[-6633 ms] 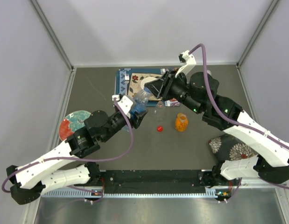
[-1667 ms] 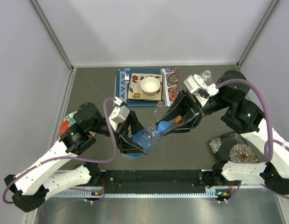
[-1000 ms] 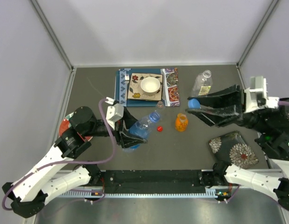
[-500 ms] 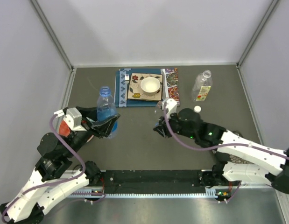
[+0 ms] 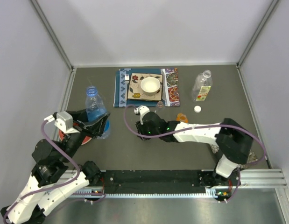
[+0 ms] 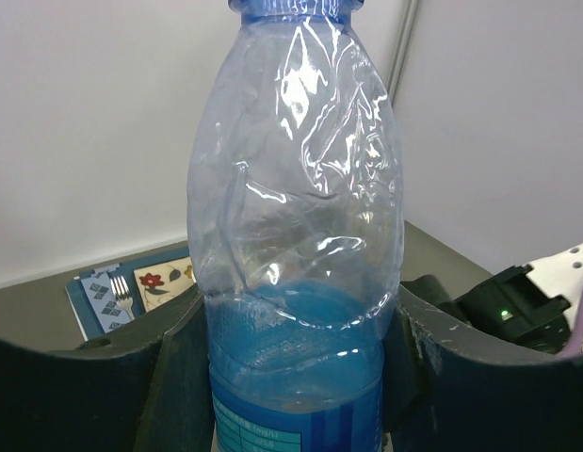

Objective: Unscrew the bottle caps

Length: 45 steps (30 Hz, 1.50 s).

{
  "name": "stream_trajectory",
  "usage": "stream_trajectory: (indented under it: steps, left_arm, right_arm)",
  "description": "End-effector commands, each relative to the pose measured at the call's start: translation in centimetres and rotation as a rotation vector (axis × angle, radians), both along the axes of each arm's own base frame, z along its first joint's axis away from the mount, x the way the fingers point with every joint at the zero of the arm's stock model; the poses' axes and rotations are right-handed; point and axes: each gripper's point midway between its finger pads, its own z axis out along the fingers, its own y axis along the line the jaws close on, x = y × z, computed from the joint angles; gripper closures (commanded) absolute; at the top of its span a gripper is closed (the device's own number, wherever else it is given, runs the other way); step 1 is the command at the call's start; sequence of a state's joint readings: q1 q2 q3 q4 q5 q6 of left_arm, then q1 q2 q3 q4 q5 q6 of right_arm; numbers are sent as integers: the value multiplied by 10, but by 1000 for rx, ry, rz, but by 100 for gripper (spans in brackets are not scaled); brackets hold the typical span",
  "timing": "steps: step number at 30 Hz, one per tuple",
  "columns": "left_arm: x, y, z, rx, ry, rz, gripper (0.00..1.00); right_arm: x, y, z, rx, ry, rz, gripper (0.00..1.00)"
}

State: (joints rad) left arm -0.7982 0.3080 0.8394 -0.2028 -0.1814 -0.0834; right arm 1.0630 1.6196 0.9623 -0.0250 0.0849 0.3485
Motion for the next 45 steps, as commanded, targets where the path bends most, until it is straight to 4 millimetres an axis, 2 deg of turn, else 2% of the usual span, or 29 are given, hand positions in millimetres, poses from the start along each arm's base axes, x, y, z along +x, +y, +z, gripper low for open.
stream_trajectory:
  steps: [1,4,5,6,8,9,11,16,21,29,36,45]
  left_arm:
    - [1,9,-2,-8,-7,40,52]
    - [-1,12,-2,-13,-15,45,52]
    - [-1,12,-2,-9,-14,45,52]
    - [-1,12,-2,-9,-14,45,52]
    - [-1,11,-4,-5,-12,41,52]
    - [-1,11,-4,-6,-11,40,52]
    - [-1,11,-5,-6,-11,40,52]
    - [-1,12,-8,0,-6,44,51]
    - [-1,12,-9,-6,-1,44,51]
    - [1,10,-12,-3,6,42,50]
    - [1,10,-13,1,6,41,50]
    - [1,8,-16,5,15,36,50]
  right_arm:
    - [13,41,20,82,-20,-19,100]
    - [19,51,8,55,-7,-29,100]
    - [20,50,5,26,1,-40,100]
    - [22,50,-6,-3,14,-45,100]
    - [25,52,-10,-30,23,-54,100]
    - [24,51,-20,-53,36,-57,100]
    - [26,51,-26,-73,44,-68,100]
    - [25,41,-48,-147,64,-97,100]
    - [28,32,-62,-209,61,-127,99]
    - [31,28,-71,-256,60,-149,80]
    - [28,24,-79,-270,83,-160,58]
    - [22,16,-83,-274,102,-178,50]
